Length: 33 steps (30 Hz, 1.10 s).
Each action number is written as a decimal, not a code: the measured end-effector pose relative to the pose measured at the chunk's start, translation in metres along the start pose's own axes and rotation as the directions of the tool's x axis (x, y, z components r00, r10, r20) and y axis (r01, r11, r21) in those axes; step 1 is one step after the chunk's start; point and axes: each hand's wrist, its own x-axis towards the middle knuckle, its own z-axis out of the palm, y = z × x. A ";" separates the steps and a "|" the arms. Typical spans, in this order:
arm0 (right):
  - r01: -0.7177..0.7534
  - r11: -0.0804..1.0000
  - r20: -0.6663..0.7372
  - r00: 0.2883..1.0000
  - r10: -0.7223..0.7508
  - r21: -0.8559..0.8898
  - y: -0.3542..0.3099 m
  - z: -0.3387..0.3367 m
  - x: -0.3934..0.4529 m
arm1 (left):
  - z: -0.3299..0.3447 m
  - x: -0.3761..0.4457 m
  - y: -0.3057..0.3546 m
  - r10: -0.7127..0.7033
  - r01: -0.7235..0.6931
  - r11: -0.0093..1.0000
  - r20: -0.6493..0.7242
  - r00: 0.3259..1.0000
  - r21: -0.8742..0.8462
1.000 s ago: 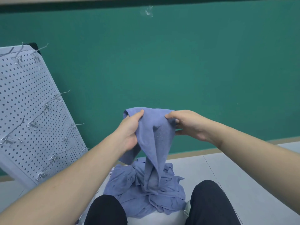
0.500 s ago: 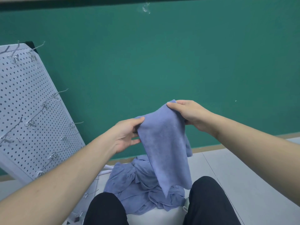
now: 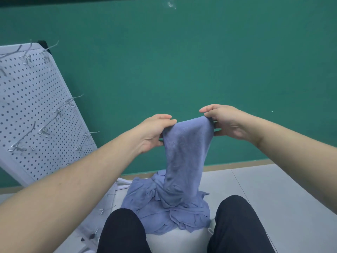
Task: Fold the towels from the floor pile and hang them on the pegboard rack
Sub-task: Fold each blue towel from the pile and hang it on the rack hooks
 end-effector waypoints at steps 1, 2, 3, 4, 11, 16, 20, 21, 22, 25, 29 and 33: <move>-0.007 0.999 0.018 1.000 0.007 -0.034 -0.002 -0.003 0.000 | -0.001 -0.002 0.001 0.000 -0.002 0.999 0.045 0.999 0.042; 0.000 0.997 0.030 1.000 0.003 -0.079 -0.004 -0.006 -0.002 | -0.003 -0.003 0.002 0.007 -0.013 0.997 0.083 0.997 0.074; 0.018 0.991 0.035 0.999 -0.013 -0.133 -0.004 -0.008 -0.002 | -0.004 -0.004 0.002 0.019 -0.029 0.995 0.111 0.994 0.092; 0.036 0.978 0.034 0.999 -0.030 -0.204 -0.005 -0.010 -0.003 | -0.004 -0.003 0.002 0.034 -0.046 0.994 0.132 0.991 0.096; 0.093 0.870 -0.069 0.987 -0.144 -0.484 -0.008 -0.004 -0.006 | 0.000 -0.001 0.001 0.096 -0.105 0.992 0.113 0.989 0.075; 0.079 0.854 -0.098 0.984 -0.150 -0.515 -0.005 0.003 -0.004 | 0.000 -0.004 0.002 0.126 -0.141 0.980 0.110 0.986 0.142; 0.073 0.891 0.020 0.997 -0.071 -0.448 -0.007 0.002 -0.011 | -0.004 -0.005 0.005 0.167 -0.199 0.940 0.135 0.977 0.278; 0.077 0.902 0.072 0.996 -0.051 -0.425 -0.008 0.000 -0.013 | -0.005 -0.005 0.006 0.165 -0.204 0.929 0.149 0.975 0.309; 0.078 0.913 0.131 0.991 -0.027 -0.399 -0.009 -0.004 -0.015 | -0.006 -0.005 0.007 0.148 -0.197 0.923 0.167 0.975 0.330; 0.089 0.925 0.281 0.959 0.020 -0.369 -0.009 -0.012 -0.017 | -0.007 -0.005 0.008 0.063 -0.145 0.915 0.224 0.973 0.375; 0.222 0.703 0.190 0.974 -0.124 -0.676 -0.005 -0.008 -0.016 | -0.008 -0.005 0.009 0.040 -0.147 0.870 0.229 0.973 0.471; 0.223 0.449 0.169 0.973 -0.157 -0.865 -0.010 -0.005 -0.017 | -0.009 -0.005 0.011 0.091 -0.177 0.662 0.156 0.984 0.728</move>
